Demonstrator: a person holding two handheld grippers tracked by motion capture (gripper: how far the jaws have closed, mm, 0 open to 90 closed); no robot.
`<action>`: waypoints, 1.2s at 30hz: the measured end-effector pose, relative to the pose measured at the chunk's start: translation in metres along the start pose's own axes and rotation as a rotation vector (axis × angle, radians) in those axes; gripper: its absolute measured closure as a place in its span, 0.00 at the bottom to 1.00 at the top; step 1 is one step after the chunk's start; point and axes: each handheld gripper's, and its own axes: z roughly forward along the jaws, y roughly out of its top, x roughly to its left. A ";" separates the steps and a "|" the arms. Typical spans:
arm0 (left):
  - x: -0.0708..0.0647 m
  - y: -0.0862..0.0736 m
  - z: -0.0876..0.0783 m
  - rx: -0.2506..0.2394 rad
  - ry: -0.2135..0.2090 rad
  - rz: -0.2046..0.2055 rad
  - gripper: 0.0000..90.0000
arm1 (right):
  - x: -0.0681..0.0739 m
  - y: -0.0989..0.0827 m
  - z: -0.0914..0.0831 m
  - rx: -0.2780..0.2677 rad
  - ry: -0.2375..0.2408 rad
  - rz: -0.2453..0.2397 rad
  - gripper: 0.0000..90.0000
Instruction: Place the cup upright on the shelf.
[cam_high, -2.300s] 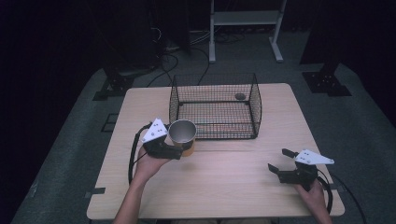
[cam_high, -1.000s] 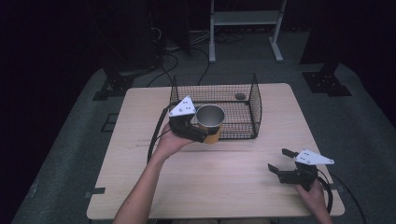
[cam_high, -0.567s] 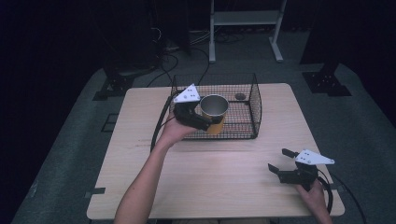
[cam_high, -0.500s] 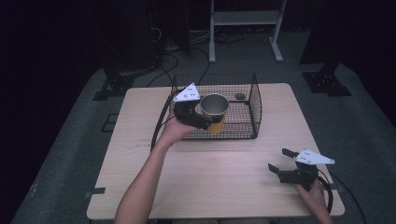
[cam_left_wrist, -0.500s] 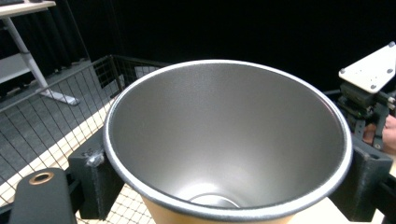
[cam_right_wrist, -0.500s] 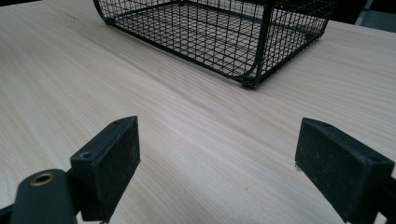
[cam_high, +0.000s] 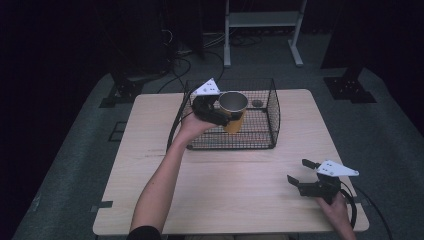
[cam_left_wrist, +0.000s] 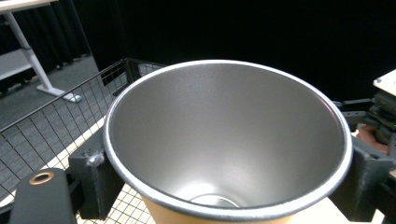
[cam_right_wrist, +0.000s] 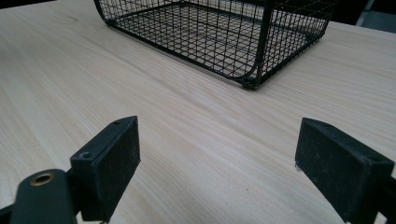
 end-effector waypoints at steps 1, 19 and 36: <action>0.002 0.000 0.002 -0.001 0.000 -0.005 0.15 | 0.000 0.000 0.000 -0.001 0.000 0.003 0.14; 0.032 -0.005 0.036 0.068 -0.008 -0.005 0.15 | -0.001 0.000 -0.001 -0.009 0.004 0.011 0.14; 0.058 -0.021 0.063 0.141 -0.007 -0.025 0.15 | -0.002 0.000 -0.001 -0.015 0.008 0.014 0.14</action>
